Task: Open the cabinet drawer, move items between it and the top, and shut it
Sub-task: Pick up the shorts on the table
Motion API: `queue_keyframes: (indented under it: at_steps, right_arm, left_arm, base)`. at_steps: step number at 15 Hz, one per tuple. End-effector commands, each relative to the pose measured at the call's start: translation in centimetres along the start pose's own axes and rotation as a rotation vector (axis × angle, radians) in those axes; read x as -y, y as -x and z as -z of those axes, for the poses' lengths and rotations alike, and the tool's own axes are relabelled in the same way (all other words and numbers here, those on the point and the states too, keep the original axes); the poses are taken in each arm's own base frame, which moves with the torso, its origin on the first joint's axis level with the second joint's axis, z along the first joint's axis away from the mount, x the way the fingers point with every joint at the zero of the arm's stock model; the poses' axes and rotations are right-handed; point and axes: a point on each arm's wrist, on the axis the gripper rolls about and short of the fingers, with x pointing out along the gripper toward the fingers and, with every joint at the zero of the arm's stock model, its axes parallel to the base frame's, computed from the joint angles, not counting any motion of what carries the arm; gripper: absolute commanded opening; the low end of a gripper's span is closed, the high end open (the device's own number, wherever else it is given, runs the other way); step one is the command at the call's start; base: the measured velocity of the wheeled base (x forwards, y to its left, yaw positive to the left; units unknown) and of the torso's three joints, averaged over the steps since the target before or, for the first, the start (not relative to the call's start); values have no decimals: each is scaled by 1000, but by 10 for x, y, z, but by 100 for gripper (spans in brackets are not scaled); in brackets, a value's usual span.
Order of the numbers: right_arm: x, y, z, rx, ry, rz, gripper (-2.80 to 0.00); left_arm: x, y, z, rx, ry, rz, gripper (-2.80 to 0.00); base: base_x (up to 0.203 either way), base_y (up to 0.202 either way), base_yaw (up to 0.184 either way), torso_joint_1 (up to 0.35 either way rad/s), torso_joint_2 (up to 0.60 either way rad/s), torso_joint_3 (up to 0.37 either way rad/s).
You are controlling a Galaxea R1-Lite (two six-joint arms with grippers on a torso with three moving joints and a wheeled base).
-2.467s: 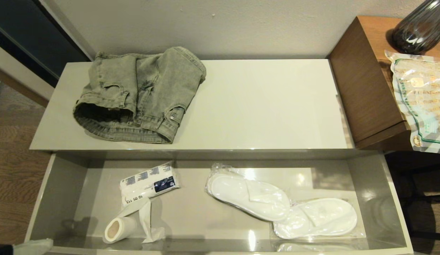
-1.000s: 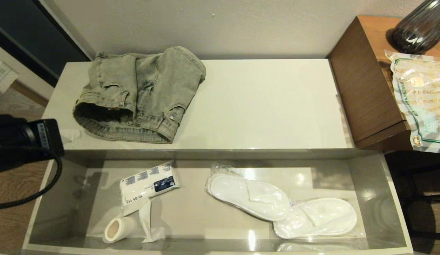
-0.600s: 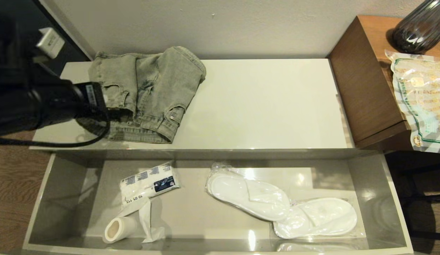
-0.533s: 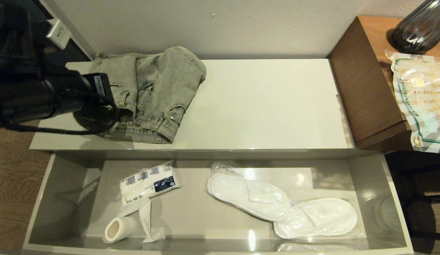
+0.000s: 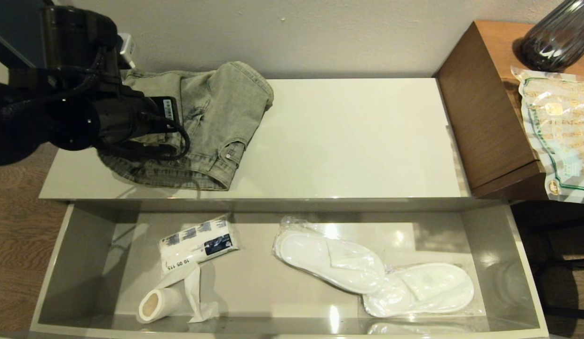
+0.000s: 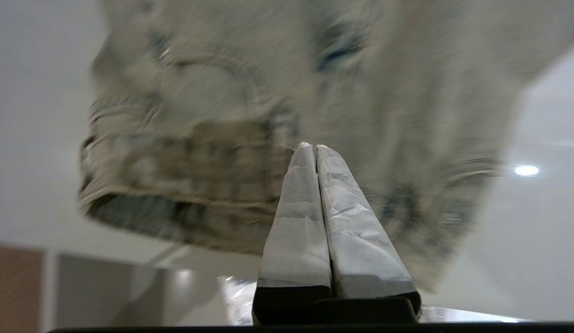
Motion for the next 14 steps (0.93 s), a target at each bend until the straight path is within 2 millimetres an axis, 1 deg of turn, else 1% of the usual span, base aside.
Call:
queue_keyframes:
  at_steps: [1, 3, 4, 5, 7, 9, 11, 12, 14]
  right_arm:
    - [0, 0, 0, -3, 0, -1, -280]
    - [0, 0, 0, -3, 0, -1, -280]
    - [0, 0, 0, -3, 0, -1, -280]
    - [0, 0, 0, -3, 0, -1, -280]
    - [0, 0, 0, -3, 0, -1, -280]
    - [0, 0, 0, -3, 0, -1, -280]
    - [0, 0, 0, -3, 0, -1, -280]
    - [0, 0, 0, -3, 0, -1, -280]
    - [0, 0, 0, -3, 0, -1, -280]
  left_arm:
    - [1, -7, 7, -26, -18, -70, -280]
    - [1, -10, 14, -46, -34, -109, -280]
    - [2, -11, 16, -52, -36, -111, -118]
    - [3, -14, 19, -56, -37, -108, 0]
    - [4, -14, 19, -52, -34, -95, 0]
    - [13, -10, 19, -49, -31, -60, 0]
    - [16, -10, 20, -49, -33, -47, 0]
    - [27, -13, 24, -53, -47, -20, 0]
    - [35, -16, 24, -45, -73, -4, 0]
  base:
    - [0, 0, 0, 0, 0, 0]
    - [0, 0, 0, 0, 0, 0]
    - [0, 0, 0, 0, 0, 0]
    - [0, 0, 0, 0, 0, 0]
    - [0, 0, 0, 0, 0, 0]
    - [0, 0, 0, 0, 0, 0]
    - [0, 0, 0, 0, 0, 0]
    - [0, 0, 0, 0, 0, 0]
    - [0, 0, 0, 0, 0, 0]
